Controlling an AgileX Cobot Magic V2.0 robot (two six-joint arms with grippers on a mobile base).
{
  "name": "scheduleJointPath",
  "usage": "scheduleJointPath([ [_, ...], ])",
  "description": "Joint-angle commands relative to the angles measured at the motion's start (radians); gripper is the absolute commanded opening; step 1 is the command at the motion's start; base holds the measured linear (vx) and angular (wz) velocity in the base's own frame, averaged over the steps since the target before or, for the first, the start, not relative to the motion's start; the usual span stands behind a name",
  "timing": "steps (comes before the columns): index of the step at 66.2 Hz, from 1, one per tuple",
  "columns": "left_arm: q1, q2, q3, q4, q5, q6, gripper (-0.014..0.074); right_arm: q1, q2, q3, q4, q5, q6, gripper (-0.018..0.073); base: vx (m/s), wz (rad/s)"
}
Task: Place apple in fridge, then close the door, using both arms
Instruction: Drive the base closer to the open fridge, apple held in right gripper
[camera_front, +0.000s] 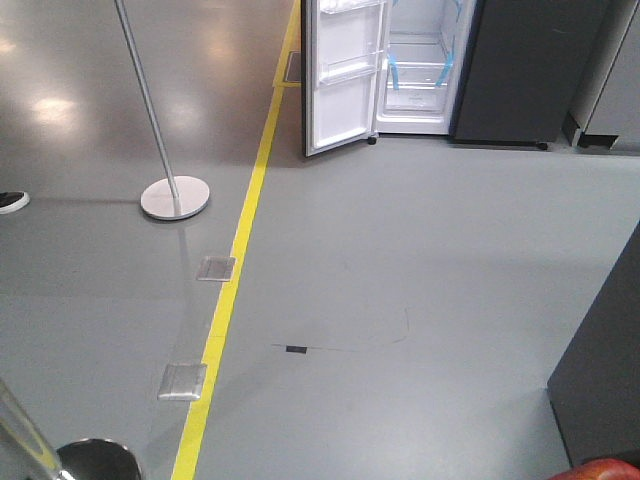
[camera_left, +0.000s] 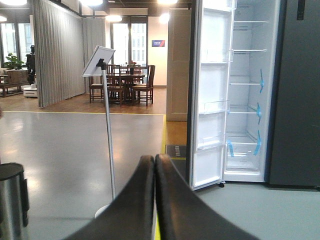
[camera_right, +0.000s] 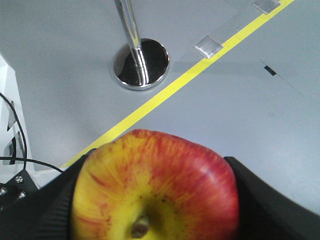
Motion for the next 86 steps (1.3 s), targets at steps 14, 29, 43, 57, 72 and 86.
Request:
scheduleJointPath([
  [14, -0.005, -0.014, 0.029, -0.001, -0.073, -0.01, -0.0006, -0.001, 0.002, -0.025, 0.018, -0.054, -0.009, 0.015, 0.24, -0.07],
  [29, -0.005, -0.014, 0.029, -0.001, -0.073, -0.01, -0.0006, -0.001, 0.002, -0.025, 0.018, -0.054, -0.009, 0.015, 0.23, -0.07],
  [43, -0.005, -0.014, 0.029, -0.001, -0.073, -0.01, -0.0006, -0.001, 0.002, -0.025, 0.018, -0.054, -0.009, 0.015, 0.23, -0.06],
  [57, -0.005, -0.014, 0.029, -0.001, -0.073, -0.01, -0.0006, -0.001, 0.002, -0.025, 0.018, -0.054, -0.009, 0.015, 0.24, -0.03],
  [72, -0.005, -0.014, 0.029, -0.001, -0.073, -0.01, -0.0006, -0.001, 0.002, -0.025, 0.018, -0.054, -0.009, 0.015, 0.25, 0.02],
  [86, -0.005, -0.014, 0.029, -0.001, -0.073, -0.01, -0.0006, -0.001, 0.002, -0.025, 0.018, -0.054, -0.009, 0.015, 0.25, 0.02],
])
